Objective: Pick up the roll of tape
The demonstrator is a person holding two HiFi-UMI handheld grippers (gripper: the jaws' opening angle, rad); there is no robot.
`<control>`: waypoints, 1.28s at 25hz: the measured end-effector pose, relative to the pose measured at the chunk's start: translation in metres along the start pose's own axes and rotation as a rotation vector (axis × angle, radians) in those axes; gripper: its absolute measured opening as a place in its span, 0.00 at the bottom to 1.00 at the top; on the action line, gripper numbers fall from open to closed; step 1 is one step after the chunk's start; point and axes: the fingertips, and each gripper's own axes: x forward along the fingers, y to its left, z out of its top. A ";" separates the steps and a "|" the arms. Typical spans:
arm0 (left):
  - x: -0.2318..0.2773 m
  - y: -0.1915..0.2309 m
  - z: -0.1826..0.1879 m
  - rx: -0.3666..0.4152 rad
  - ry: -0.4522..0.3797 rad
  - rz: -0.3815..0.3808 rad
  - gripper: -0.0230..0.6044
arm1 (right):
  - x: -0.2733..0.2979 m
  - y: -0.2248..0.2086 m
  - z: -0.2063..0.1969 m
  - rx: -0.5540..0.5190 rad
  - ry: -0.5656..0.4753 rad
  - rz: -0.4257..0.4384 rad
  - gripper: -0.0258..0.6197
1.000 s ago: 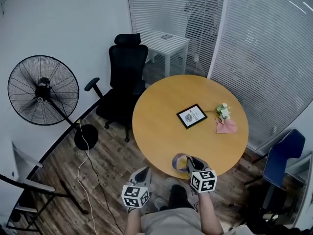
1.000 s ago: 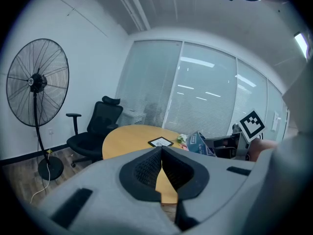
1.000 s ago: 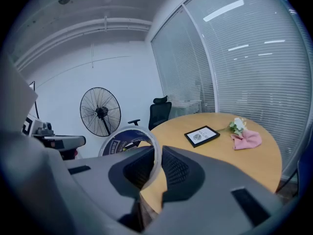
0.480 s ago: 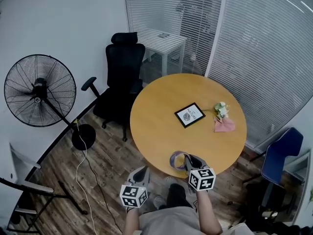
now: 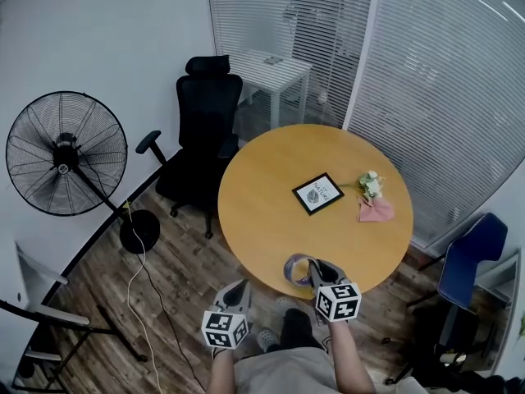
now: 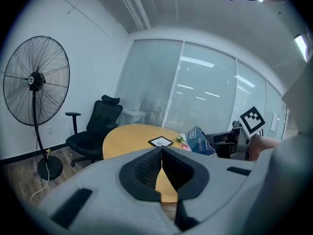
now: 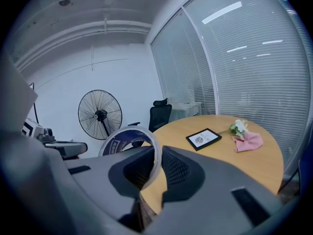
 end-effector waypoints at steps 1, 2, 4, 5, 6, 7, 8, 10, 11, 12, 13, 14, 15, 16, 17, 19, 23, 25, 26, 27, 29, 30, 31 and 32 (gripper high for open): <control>-0.001 -0.001 0.000 -0.003 -0.003 0.001 0.05 | -0.001 0.001 0.001 -0.003 -0.003 -0.001 0.11; -0.001 -0.001 0.001 -0.005 -0.007 0.002 0.05 | -0.003 0.001 0.002 -0.004 -0.005 -0.001 0.11; -0.003 -0.004 0.000 -0.008 -0.015 0.001 0.05 | -0.006 0.002 0.002 -0.004 -0.011 -0.001 0.11; -0.003 -0.005 0.000 -0.008 -0.016 -0.001 0.05 | -0.007 0.003 0.001 -0.003 -0.014 -0.001 0.11; -0.003 -0.006 -0.001 -0.005 -0.015 -0.004 0.05 | -0.008 0.003 0.001 -0.003 -0.017 -0.001 0.11; -0.003 -0.007 -0.002 -0.003 -0.014 -0.007 0.05 | -0.009 0.003 0.001 -0.003 -0.021 -0.001 0.11; -0.003 -0.009 -0.002 -0.001 -0.012 -0.010 0.05 | -0.010 0.003 0.001 -0.002 -0.024 0.000 0.11; -0.004 -0.011 -0.003 0.001 -0.011 -0.014 0.05 | -0.012 0.004 -0.001 0.002 -0.027 0.003 0.11; -0.004 -0.011 -0.002 0.000 -0.012 -0.015 0.05 | -0.012 0.004 -0.001 0.004 -0.027 0.004 0.11; -0.005 -0.011 -0.002 -0.001 -0.013 -0.016 0.05 | -0.012 0.005 -0.002 0.005 -0.026 0.005 0.11; -0.005 -0.011 -0.002 -0.001 -0.014 -0.016 0.05 | -0.012 0.006 -0.002 0.004 -0.026 0.007 0.11; -0.005 -0.010 -0.002 -0.001 -0.014 -0.016 0.05 | -0.012 0.006 -0.002 0.002 -0.026 0.008 0.11; -0.006 -0.010 -0.001 -0.001 -0.015 -0.016 0.05 | -0.012 0.007 -0.002 0.001 -0.026 0.010 0.11; -0.006 -0.009 -0.001 0.000 -0.016 -0.015 0.05 | -0.012 0.007 -0.002 0.000 -0.027 0.011 0.11; -0.007 -0.008 0.000 0.001 -0.017 -0.014 0.05 | -0.012 0.008 -0.002 0.001 -0.028 0.011 0.11; -0.008 -0.008 0.000 0.001 -0.020 -0.011 0.05 | -0.013 0.006 -0.003 0.007 -0.029 0.010 0.11; -0.009 -0.007 0.001 0.000 -0.022 -0.005 0.05 | -0.013 0.005 -0.004 0.023 -0.034 0.008 0.11; -0.010 -0.006 0.001 0.001 -0.022 -0.005 0.05 | -0.012 0.006 -0.003 0.024 -0.034 0.008 0.11; -0.010 -0.007 0.001 0.003 -0.021 -0.006 0.05 | -0.012 0.006 -0.003 0.024 -0.034 0.008 0.11; -0.010 -0.007 0.001 0.004 -0.020 -0.007 0.05 | -0.013 0.007 -0.003 0.024 -0.034 0.009 0.11; -0.010 -0.008 0.000 0.006 -0.018 -0.008 0.05 | -0.012 0.007 -0.003 0.025 -0.037 0.013 0.11; -0.010 -0.008 0.000 0.006 -0.017 -0.008 0.05 | -0.012 0.007 -0.003 0.024 -0.039 0.015 0.11; -0.009 -0.007 0.000 0.005 -0.017 -0.008 0.05 | -0.011 0.008 -0.002 0.024 -0.041 0.019 0.11; -0.009 -0.006 0.000 0.003 -0.016 -0.007 0.05 | -0.010 0.008 -0.001 0.023 -0.041 0.023 0.11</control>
